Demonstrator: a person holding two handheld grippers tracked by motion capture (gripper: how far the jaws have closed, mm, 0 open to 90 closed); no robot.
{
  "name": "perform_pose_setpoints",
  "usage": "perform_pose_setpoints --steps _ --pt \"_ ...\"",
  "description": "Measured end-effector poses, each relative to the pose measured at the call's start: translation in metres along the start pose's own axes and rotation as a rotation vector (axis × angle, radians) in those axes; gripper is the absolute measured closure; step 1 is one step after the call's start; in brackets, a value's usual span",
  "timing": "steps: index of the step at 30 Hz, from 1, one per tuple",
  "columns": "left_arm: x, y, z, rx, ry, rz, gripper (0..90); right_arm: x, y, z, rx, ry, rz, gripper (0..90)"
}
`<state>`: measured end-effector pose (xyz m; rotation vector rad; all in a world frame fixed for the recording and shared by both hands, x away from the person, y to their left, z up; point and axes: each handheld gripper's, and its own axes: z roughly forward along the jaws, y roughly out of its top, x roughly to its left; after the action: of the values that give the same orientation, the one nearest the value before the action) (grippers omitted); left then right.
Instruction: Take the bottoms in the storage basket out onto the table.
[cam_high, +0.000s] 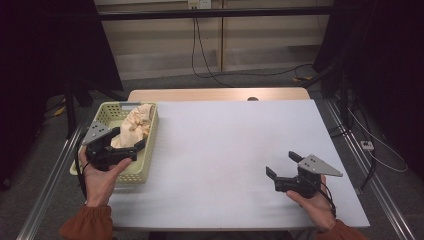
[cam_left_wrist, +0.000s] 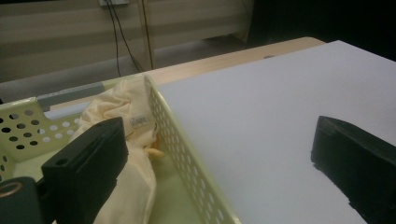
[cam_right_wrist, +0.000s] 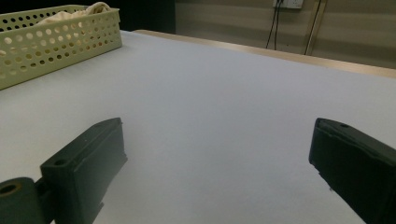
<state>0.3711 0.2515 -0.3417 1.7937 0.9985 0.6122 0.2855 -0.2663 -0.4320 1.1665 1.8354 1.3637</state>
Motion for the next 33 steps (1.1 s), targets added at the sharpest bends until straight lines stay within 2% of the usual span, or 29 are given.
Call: perform_pose_setpoints --steps 3,8,11,15,19,22,27,31,33 --pt "0.003 0.000 0.003 -0.002 -0.004 -0.011 4.0 -0.001 -0.001 0.001 0.010 0.005 0.012 3.6" --pt "0.005 0.004 0.008 0.012 0.006 -0.003 4.3 -0.002 0.000 0.002 0.008 0.006 0.018 3.7" --pt "0.008 0.008 0.011 0.024 0.033 0.021 4.4 -0.001 0.000 0.003 0.011 0.009 0.013 3.7" --pt "0.014 0.010 0.016 0.041 0.043 0.000 4.5 -0.001 0.000 0.002 0.008 0.012 0.010 3.7" --pt "0.020 0.013 0.021 0.052 0.064 0.016 4.8 -0.001 0.000 0.003 0.011 0.011 0.012 3.7" --pt "0.024 0.016 0.026 0.060 0.057 -0.010 4.8 -0.001 0.000 0.003 0.011 0.013 0.007 3.7" --pt "0.030 0.019 0.036 0.093 0.064 -0.009 4.9 -0.001 0.000 0.003 0.013 0.015 0.008 3.7" --pt "0.035 0.017 0.042 0.099 0.058 -0.042 5.0 -0.001 0.000 0.003 0.010 0.016 0.008 3.7" --pt "0.039 0.016 0.045 0.119 0.090 -0.064 6.2 -0.001 0.000 0.003 0.012 0.016 0.008 3.7"
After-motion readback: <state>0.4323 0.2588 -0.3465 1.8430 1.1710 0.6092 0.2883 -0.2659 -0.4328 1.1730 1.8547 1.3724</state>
